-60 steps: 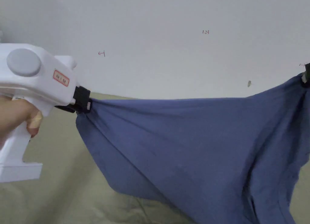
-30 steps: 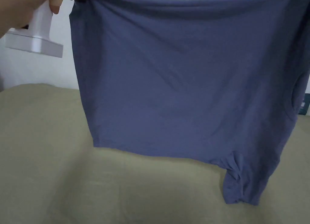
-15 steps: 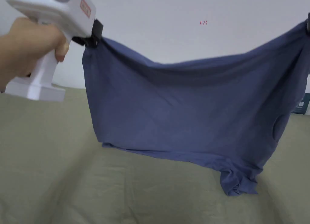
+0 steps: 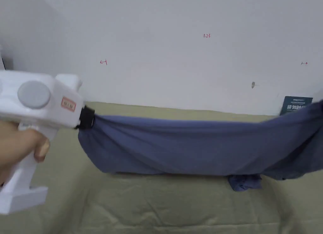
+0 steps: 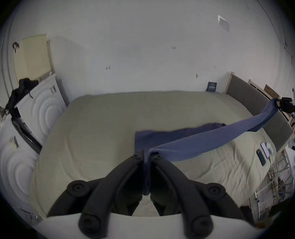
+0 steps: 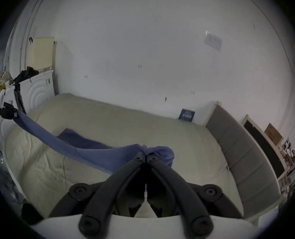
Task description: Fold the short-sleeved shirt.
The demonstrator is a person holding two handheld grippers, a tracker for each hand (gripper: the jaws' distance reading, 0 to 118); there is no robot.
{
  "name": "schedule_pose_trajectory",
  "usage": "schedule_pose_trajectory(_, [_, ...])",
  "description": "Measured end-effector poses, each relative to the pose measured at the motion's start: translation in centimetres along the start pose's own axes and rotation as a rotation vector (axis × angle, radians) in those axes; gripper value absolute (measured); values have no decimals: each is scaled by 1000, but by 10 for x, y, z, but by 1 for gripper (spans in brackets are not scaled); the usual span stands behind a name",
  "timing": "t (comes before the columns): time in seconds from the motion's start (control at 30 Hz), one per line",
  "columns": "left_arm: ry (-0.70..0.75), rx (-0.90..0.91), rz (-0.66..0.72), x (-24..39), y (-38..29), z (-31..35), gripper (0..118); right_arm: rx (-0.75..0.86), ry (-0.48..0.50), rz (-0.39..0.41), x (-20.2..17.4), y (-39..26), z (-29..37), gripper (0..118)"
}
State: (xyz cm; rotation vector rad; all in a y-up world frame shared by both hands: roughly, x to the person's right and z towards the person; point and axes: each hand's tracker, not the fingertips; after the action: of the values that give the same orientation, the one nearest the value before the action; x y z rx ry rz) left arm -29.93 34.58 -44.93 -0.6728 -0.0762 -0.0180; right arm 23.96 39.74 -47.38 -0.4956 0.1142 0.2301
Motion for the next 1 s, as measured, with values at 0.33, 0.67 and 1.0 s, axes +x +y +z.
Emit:
schedule_pose_trajectory(0.33, [-56,-110,-13,10,-142,33,8,-159,65,-72,-19,-139,55,0])
schedule_pose_trajectory(0.67, [-74,-288,-37,18,-251,27,8,-389,97,-118,-40,-266,65,0])
schedule_pose_trajectory(1.0, [1,-419,152,-1,-292,13,104,-557,108,-203,-33,-304,50,95])
